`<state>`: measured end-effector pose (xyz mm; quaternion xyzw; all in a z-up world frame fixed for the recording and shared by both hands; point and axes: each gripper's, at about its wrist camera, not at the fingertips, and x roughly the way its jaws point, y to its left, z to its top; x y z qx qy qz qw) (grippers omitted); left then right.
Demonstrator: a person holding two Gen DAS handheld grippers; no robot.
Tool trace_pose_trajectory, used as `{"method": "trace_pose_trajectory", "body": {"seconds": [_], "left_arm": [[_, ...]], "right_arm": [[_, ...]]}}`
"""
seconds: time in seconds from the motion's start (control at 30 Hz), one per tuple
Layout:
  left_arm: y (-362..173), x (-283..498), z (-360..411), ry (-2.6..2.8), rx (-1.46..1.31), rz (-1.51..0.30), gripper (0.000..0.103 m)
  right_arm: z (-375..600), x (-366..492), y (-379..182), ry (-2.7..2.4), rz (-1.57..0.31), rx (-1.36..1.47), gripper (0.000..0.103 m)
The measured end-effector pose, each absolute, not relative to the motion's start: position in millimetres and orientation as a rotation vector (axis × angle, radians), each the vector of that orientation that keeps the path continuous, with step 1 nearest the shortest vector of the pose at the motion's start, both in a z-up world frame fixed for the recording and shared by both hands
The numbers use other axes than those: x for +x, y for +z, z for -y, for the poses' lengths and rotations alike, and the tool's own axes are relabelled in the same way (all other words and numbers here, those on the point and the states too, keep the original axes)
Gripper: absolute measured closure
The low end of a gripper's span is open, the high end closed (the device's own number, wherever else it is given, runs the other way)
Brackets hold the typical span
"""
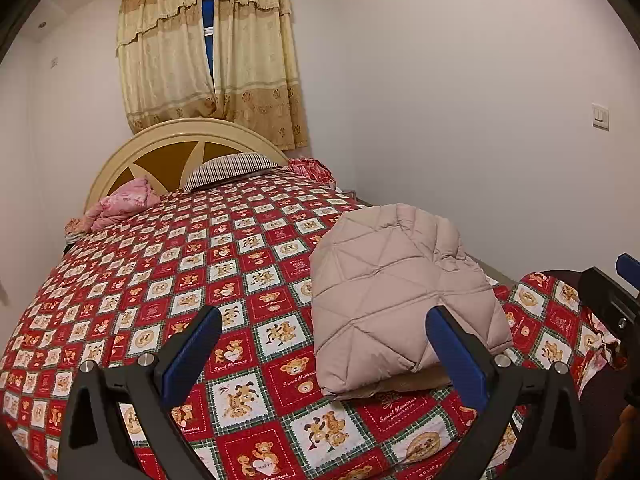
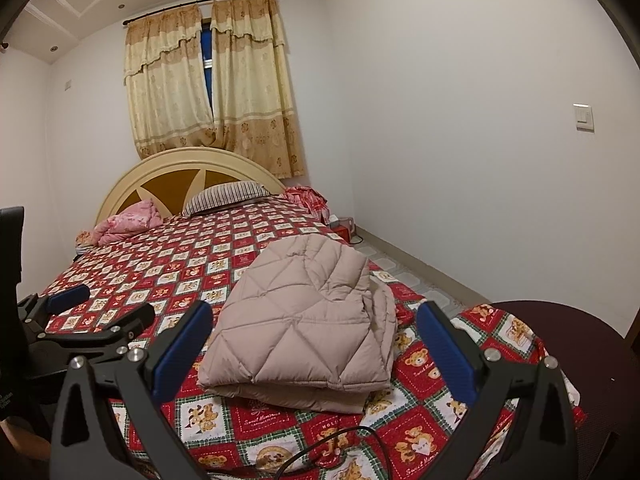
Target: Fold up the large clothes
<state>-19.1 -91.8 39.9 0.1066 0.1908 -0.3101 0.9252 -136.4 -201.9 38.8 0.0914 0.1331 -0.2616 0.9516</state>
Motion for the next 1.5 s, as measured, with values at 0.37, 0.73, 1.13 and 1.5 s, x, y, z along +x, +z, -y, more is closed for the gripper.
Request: {"method": "trace_pose_trajectory", "body": {"seconds": [0.37,0.73,1.13,1.5], "left_arm": [[38.9,-17.2,91.7,-0.639,0.224,-0.399,0.001],[39.0,-16.8,91.0,-0.64,0.224,-0.399,0.001],[36.0,-15.2,91.9,-0.641,0.221,-0.408,0.001],[34.0,-12.1,95.8,-0.601,0.25,-0.377,0.001]], "right_arm": [[201.1,-135.8,34.9,-0.53,-0.281,0.192,0.0],[203.0,-135.5,35.1,-0.527,-0.28,0.193,0.0],[201.4,-135.8,34.9,-0.531,-0.284,0.195,0.0],[202.0,-135.5,34.5,-0.535,-0.283,0.195,0.0]]}}
